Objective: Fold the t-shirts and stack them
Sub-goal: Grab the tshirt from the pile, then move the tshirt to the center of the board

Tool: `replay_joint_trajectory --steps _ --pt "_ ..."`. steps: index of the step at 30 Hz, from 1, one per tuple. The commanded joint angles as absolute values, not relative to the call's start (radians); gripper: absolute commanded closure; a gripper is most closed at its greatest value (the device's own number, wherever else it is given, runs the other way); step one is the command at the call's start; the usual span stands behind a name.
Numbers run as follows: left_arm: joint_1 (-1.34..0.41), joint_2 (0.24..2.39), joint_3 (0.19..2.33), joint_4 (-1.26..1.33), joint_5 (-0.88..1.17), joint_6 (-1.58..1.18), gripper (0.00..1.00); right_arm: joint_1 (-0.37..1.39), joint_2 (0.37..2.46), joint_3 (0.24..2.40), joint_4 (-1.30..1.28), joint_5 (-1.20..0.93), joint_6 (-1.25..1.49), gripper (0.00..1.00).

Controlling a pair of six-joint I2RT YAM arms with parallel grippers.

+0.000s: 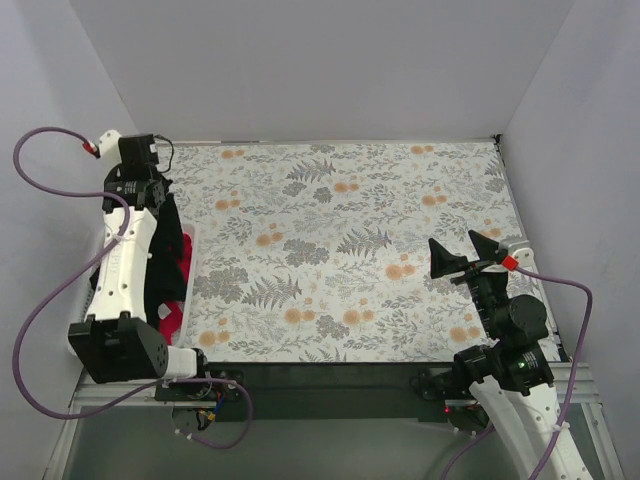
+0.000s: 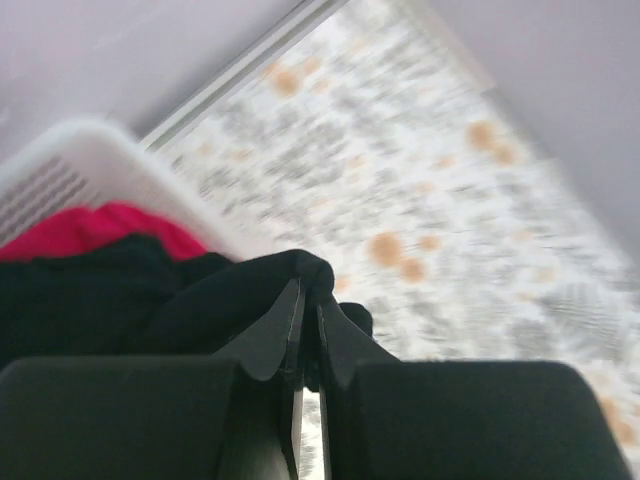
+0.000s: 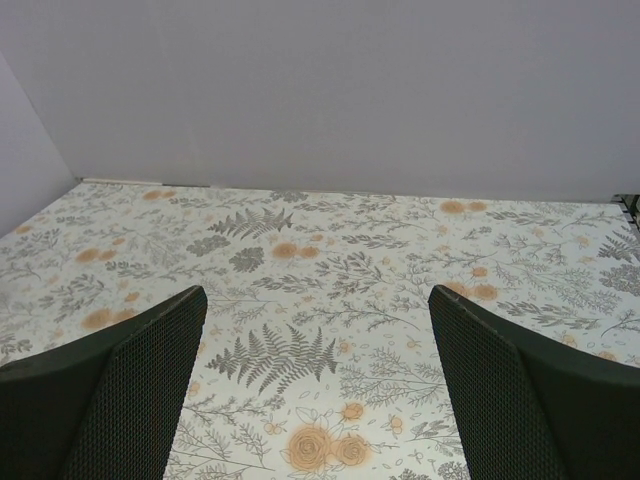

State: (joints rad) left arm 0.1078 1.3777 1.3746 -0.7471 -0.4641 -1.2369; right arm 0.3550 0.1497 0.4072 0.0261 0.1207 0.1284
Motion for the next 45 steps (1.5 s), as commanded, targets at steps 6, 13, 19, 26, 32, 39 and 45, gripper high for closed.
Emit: replay_joint_trajectory --steps 6,13,19,26,32,39,45 --pt "-0.179 1.341 1.783 -0.746 -0.287 -1.209 1.0 0.36 0.175 0.411 0.066 0.124 0.14 0.02" --pt "-0.461 1.413 1.859 -0.585 -0.1 -1.279 1.0 0.36 0.218 0.448 0.048 0.101 0.138 0.02" --pt "-0.652 1.574 1.937 -0.442 -0.002 -1.267 1.0 0.36 0.247 0.482 0.014 0.1 0.127 0.02" --pt "-0.762 1.732 1.893 -0.37 0.083 -1.282 1.0 0.36 0.249 0.523 -0.06 0.149 0.123 0.02" --pt "-0.906 1.799 1.835 -0.311 0.106 -1.258 1.0 0.36 0.262 0.555 -0.092 0.183 0.118 0.02" --pt "-0.966 1.712 1.601 -0.301 0.072 -1.265 0.33 0.36 0.273 0.571 -0.092 0.163 0.095 0.02" --pt "-0.861 1.498 1.346 -0.351 -0.16 -1.269 0.19 0.36 0.438 0.603 -0.13 0.043 0.139 0.02"
